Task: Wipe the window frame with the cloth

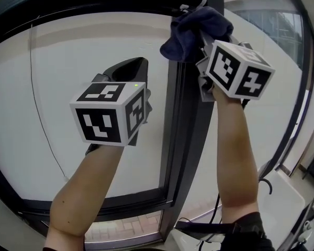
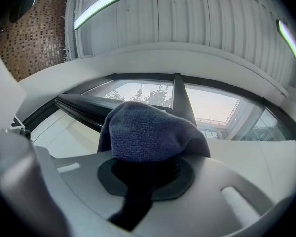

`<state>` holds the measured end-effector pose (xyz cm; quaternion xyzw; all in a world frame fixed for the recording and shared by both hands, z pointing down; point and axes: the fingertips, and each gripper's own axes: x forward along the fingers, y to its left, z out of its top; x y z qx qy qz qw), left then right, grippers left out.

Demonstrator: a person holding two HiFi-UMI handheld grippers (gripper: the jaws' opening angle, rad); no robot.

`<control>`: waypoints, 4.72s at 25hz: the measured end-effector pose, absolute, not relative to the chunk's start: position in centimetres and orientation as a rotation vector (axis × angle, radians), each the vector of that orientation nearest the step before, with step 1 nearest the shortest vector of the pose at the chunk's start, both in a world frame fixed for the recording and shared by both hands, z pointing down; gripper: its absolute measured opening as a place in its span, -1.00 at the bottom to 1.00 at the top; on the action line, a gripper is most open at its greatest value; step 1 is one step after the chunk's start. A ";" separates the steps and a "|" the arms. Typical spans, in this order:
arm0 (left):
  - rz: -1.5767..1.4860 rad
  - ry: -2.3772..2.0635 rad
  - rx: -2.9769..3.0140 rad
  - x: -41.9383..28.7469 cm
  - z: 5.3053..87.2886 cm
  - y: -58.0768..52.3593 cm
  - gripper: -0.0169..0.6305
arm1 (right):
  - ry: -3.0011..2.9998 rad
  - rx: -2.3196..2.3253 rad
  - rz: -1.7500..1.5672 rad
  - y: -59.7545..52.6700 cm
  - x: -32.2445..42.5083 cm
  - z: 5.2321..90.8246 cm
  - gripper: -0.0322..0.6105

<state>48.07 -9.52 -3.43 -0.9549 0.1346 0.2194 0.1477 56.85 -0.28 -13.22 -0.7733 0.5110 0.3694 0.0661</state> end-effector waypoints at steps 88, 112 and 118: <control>0.003 0.119 -3.061 50.9 34.6 -8.0 -0.97 | 1.701 -2.515 0.283 -1.4 59.3 33.8 -0.74; -0.143 0.087 -3.066 50.8 44.0 -7.0 -0.97 | 1.739 -2.626 0.101 -1.7 59.3 45.4 -0.74; -0.202 0.104 -3.070 50.7 46.3 -7.0 -0.97 | 1.747 -2.634 0.051 -2.0 59.1 47.7 -0.74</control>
